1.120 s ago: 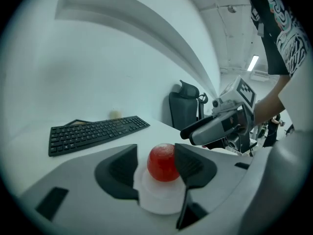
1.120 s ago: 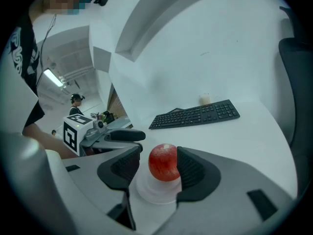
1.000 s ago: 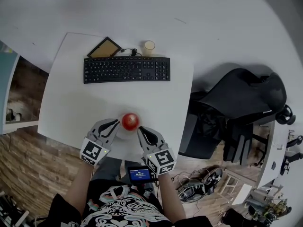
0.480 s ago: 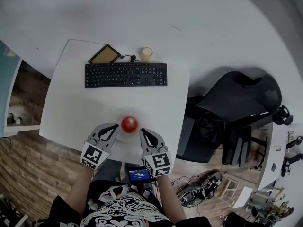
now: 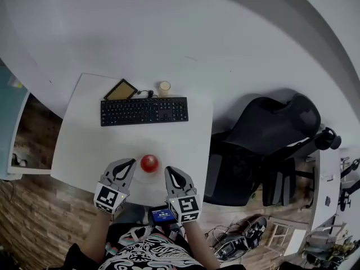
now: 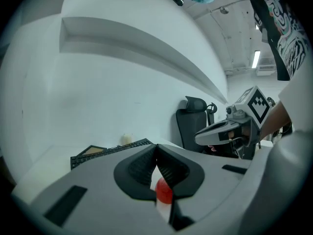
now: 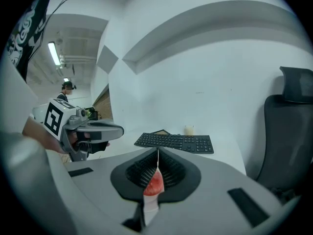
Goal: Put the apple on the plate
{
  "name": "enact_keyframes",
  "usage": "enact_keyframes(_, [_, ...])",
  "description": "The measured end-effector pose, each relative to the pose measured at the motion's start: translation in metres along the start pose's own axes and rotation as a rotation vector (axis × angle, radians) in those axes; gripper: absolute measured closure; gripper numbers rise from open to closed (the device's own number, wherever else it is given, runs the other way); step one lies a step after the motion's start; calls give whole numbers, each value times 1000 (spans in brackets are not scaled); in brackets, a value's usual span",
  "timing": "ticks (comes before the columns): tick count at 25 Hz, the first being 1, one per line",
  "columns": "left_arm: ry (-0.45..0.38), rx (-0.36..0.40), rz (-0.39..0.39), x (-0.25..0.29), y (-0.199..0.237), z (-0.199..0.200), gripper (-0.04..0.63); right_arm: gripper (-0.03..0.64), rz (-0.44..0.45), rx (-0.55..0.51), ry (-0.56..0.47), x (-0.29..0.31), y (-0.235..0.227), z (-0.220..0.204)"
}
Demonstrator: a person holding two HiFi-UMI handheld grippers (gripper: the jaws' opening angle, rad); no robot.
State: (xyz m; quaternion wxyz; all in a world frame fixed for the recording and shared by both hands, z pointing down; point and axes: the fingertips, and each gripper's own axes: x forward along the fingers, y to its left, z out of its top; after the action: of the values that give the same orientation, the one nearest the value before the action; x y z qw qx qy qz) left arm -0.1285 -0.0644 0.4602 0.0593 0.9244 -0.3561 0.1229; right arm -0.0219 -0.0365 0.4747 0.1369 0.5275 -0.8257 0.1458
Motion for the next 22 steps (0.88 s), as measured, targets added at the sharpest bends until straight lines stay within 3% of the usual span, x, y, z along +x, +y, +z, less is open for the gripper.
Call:
enact_keyframes(11, [-91,70,91,-16,4,56,580,588,-109,22,-175,-35,-18,53])
enact_keyframes(22, [-173,69,149,-33,2,84,580,588,-114,15,-200,-49,-16,73])
